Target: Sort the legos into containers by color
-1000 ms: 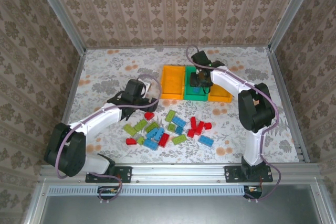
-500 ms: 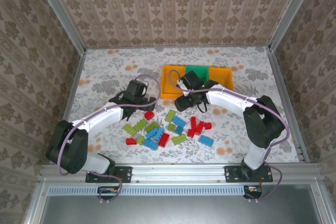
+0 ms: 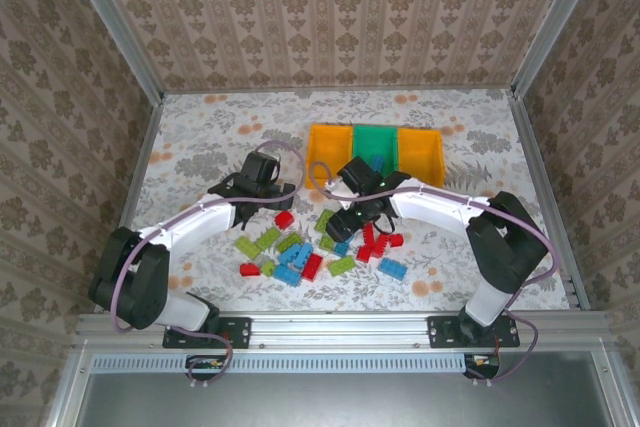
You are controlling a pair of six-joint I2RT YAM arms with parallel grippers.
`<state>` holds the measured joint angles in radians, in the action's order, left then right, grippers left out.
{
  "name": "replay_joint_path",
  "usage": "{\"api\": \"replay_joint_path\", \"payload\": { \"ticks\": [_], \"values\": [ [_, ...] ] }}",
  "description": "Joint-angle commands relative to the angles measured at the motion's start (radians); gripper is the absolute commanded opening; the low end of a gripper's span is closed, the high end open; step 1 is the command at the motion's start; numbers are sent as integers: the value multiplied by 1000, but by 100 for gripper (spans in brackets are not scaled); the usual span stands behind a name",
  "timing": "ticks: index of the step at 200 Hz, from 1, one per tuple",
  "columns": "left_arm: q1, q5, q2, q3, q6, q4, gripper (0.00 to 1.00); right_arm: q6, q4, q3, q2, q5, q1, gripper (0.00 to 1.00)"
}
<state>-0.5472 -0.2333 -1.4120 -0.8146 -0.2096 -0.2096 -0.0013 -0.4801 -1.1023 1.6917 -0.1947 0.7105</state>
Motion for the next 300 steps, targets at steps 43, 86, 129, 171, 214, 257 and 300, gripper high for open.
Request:
{"api": "replay_joint_path", "payload": {
  "ticks": [43, 86, 129, 171, 214, 257, 300],
  "values": [
    [11, -8, 10, -22, -16, 8, 100, -44, -49, -37, 81, 27, 29, 76],
    [12, -6, 7, -25, -13, 7, 100, -42, -78, -57, 127, 109, 31, 74],
    [12, -4, 4, -30, -11, 4, 100, -8, -70, -68, 149, 164, 25, 69],
    [12, -6, 4, -35, -10, 2, 100, 14, -62, -65, 146, 132, 8, 66],
    [12, -4, 1, -34, -13, 3, 100, -11, -43, -76, 168, 74, 29, 63],
    [13, -14, 1, -34, -13, -2, 100, -11, -89, -98, 200, 121, 31, 48],
    [13, -21, 4, -31, -12, -4, 100, 34, -63, -95, 143, 115, 1, 31]
  ]
}}
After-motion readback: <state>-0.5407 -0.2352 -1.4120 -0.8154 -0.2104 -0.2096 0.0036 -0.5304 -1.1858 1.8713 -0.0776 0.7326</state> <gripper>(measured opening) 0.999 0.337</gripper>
